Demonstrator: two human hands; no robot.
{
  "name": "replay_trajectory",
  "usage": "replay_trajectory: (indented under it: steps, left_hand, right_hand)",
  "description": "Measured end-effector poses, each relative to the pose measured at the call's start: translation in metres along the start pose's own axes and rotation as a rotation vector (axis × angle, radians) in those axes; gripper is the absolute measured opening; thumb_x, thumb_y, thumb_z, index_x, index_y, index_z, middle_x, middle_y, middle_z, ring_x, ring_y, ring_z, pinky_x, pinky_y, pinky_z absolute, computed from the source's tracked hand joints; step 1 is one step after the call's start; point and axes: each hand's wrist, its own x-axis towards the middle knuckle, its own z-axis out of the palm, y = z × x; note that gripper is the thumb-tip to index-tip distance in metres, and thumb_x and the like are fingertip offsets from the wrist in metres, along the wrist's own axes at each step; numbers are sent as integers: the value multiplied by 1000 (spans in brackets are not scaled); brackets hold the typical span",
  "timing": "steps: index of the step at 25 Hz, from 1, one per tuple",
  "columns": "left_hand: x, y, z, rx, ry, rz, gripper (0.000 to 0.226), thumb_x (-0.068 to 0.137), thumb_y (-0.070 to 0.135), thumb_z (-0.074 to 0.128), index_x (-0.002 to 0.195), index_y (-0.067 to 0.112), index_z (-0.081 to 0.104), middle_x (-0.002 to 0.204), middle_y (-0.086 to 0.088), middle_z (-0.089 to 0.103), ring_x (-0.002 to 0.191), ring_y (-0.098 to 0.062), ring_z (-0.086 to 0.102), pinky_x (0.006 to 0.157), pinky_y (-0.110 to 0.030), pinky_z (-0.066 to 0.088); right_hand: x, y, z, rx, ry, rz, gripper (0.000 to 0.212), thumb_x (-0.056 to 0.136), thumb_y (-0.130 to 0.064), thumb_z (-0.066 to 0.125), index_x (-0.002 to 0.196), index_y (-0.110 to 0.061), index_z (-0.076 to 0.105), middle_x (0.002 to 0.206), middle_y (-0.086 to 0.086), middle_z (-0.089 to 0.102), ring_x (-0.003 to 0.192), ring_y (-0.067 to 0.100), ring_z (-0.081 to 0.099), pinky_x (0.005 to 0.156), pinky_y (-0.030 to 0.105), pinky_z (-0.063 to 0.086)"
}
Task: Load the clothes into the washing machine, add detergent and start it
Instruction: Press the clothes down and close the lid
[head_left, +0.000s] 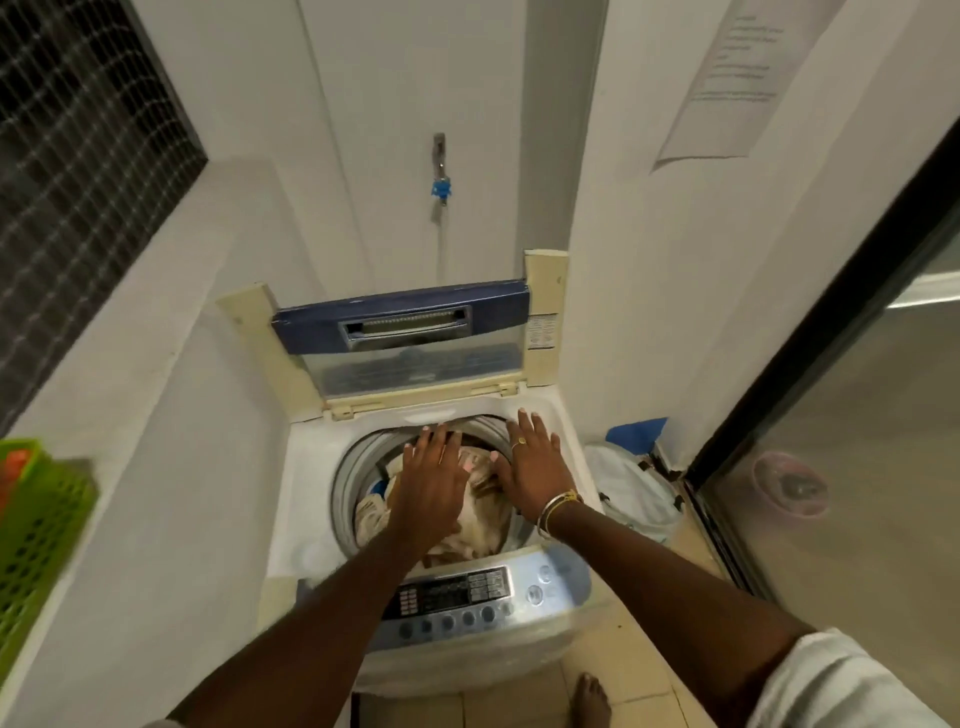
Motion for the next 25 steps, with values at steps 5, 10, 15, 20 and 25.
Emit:
replay_trajectory:
  steps: [5,10,15,20,25]
  left_hand:
    - [-43,-42,-20,-35,22,-109,57,100,41,27,147,12,41,156,-14,36,145,-33,33,118,-52,27]
    - [-81,-68,-18,-94,29,-172,52,102,35,45,148,12,39,156,-15,36,144,-35,33,117,-53,24]
    - [-100,-79,-13,-110,-28,-221,53,102,34,45,148,11,38,158,-15,33,146,-36,29,117,-53,23]
    - [-100,-77,-8,-124,-44,-213,52,102,33,44,148,11,37,156,-16,34,145,-36,31,116,-55,29]
    - [-104,-71,-6,-132,-45,-211,55,102,38,36,150,11,34,157,-16,32,146,-37,29,116,-56,28]
  right_hand:
    - [-10,-55,9,-101,18,-123,64,101,-44,31,156,-13,17,164,10,7,151,26,2,121,45,4]
    - [-13,-70,30,-211,-35,-182,73,94,-53,20,154,-13,22,163,11,13,151,29,8,121,50,13]
    - [-12,-68,47,-248,-114,-170,68,99,-51,27,155,-13,19,164,11,6,151,28,0,121,53,11]
    - [-21,-59,55,-231,-144,-161,68,100,-51,25,155,-12,16,164,11,5,151,28,-1,121,52,9]
    - [-27,-50,54,-224,-134,-156,69,100,-51,24,155,-12,14,164,11,5,151,27,-1,121,52,9]
